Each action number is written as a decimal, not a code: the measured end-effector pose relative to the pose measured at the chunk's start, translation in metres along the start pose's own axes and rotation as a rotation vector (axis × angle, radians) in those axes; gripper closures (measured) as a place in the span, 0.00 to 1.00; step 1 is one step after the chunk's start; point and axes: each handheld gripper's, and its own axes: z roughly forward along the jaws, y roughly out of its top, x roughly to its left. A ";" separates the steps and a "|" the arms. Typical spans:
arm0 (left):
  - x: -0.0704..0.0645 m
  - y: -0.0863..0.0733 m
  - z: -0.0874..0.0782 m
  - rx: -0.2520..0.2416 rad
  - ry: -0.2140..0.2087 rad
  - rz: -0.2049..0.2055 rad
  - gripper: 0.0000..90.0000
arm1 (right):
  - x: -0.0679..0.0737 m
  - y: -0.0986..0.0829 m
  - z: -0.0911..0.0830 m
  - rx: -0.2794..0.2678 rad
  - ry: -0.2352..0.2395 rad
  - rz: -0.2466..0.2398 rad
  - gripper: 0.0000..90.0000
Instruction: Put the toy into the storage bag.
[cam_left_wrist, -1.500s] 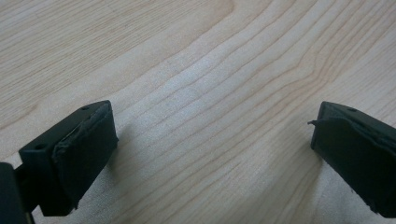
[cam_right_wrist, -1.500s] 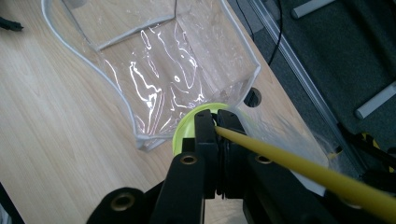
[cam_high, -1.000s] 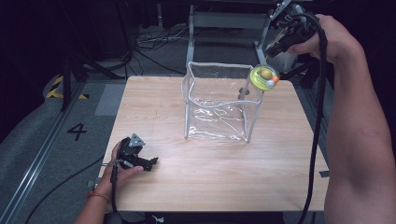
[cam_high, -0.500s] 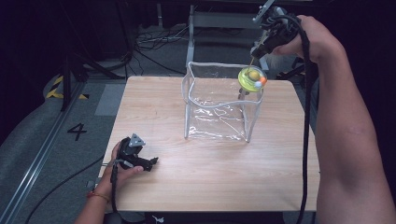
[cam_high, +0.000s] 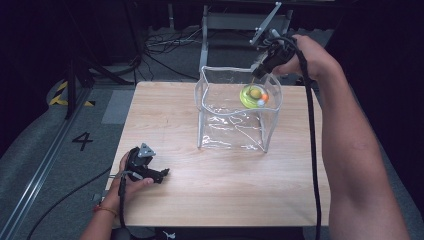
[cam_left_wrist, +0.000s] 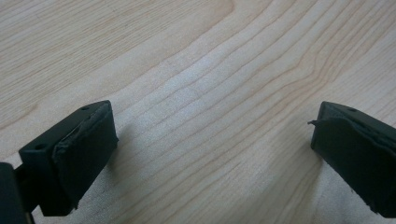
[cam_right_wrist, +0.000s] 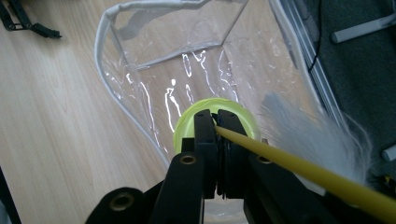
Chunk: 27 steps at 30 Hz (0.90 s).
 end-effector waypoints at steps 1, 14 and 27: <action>0.000 0.000 0.000 0.000 0.000 0.000 0.01 | 0.001 -0.001 0.004 0.007 0.004 0.004 0.98; 0.000 0.000 0.000 0.000 0.000 0.000 0.01 | 0.012 -0.011 0.041 0.088 0.049 -0.056 0.97; 0.000 0.000 0.000 0.000 0.000 0.000 0.01 | 0.022 -0.016 0.056 0.169 0.091 -0.120 0.98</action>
